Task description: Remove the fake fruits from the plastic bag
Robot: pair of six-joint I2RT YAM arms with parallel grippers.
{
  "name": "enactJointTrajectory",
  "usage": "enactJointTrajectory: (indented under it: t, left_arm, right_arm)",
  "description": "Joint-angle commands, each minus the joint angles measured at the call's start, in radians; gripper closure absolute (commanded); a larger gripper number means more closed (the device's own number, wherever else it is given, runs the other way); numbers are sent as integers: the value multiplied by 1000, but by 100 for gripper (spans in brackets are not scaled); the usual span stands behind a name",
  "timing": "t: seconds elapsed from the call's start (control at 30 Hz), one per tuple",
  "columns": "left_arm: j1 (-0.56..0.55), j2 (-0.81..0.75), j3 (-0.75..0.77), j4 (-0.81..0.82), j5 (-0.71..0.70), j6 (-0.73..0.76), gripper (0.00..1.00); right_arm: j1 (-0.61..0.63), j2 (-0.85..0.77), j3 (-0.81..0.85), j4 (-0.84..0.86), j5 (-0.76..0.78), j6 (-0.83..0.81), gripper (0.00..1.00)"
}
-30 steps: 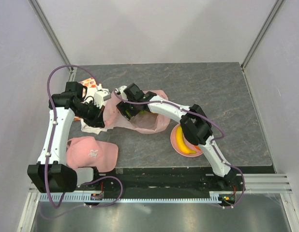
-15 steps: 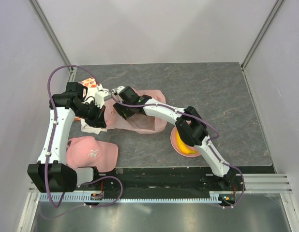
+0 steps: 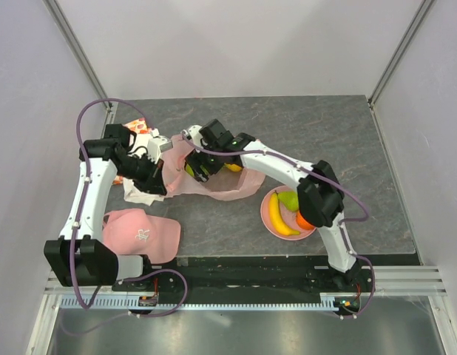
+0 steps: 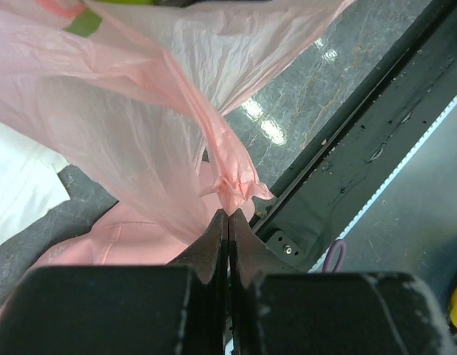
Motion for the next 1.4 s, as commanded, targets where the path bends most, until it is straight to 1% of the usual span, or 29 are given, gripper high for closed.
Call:
enactJointTrajectory:
  t: [0.0,0.07,0.1,0.17,0.2,0.27,0.3,0.4,0.43,0.5,0.53,0.6,0.63,0.67,0.7,0.73,0.83,0.97,1.03,1.07,1.17,1.2,1.23,1.27,1.3,1.37]
  left_arm:
    - [3,46,61,-37,55,-58,99]
    - [3,77,80,-20,68,-70,99]
    - [3,88,91,-12,77,-75,99]
    - [3,114,101,6,91,-85,98]
    - [3,122,107,13,95,-91,98]
    - [2,140,120,29,101,-113,98]
    - [2,145,124,34,106,-124,98]
    - [0,157,134,54,121,-145,98]
    - [2,159,137,62,123,-147,98]
    - [2,162,138,68,124,-157,98]
    - [2,162,140,72,124,-161,98]
    - [0,168,143,80,124,-170,98]
    - [0,169,144,86,126,-173,98]
    - [0,172,147,91,126,-177,98]
    - [0,181,152,97,126,-185,99]
    - [-1,183,157,102,127,-191,98]
    - [-1,195,178,112,132,-210,98]
    - [-1,192,186,117,112,-222,98]
    - [-1,192,177,119,108,-222,98]
    - [-1,188,175,119,112,-222,98]
    - [-1,186,167,126,130,-233,98]
    - [-1,186,164,129,135,-236,98]
    - [-1,185,163,132,138,-240,99]
    - [-1,183,163,135,144,-246,98]
    - [-1,180,161,138,147,-246,98]
    - [-3,174,157,138,146,-243,98]
  right_arm:
    - [-18,-193,-59,-109,-106,-126,80]
    - [-23,-253,-127,-112,-138,-144,80]
    - [-24,-320,-195,-106,-150,-185,80]
    - [-27,-384,-265,-69,-181,-224,80]
    - [-39,-442,-318,-58,-217,-239,80]
    - [-81,-493,-351,-57,-267,-269,79]
    - [-99,-545,-369,-60,-291,-282,79]
    - [-190,-646,-357,-129,-345,-334,79]
    - [-206,-672,-345,-209,-350,-404,78]
    - [-236,-743,-320,-314,-365,-529,76]
    - [-237,-761,-313,-469,-351,-698,76]
    - [-236,-815,-357,-575,-292,-800,75]
    - [-234,-824,-381,-688,-229,-875,75]
    - [-233,-838,-438,-731,-200,-958,75]
    - [-234,-844,-469,-773,-167,-986,76]
    - [-231,-847,-495,-781,-126,-1002,76]
    - [-199,-824,-552,-807,-77,-1036,76]
    - [-182,-809,-540,-810,-101,-1080,78]
    - [-167,-807,-541,-799,-66,-1098,78]
    - [-127,-797,-558,-798,18,-1102,78]
    - [-55,-781,-621,-752,147,-1097,80]
    - [-40,-772,-633,-721,239,-1092,80]
    - [-26,-760,-639,-716,277,-1088,81]
    - [5,-722,-642,-713,311,-1079,80]
    - [20,-699,-642,-715,381,-1068,80]
    - [57,-634,-635,-719,439,-1039,81]
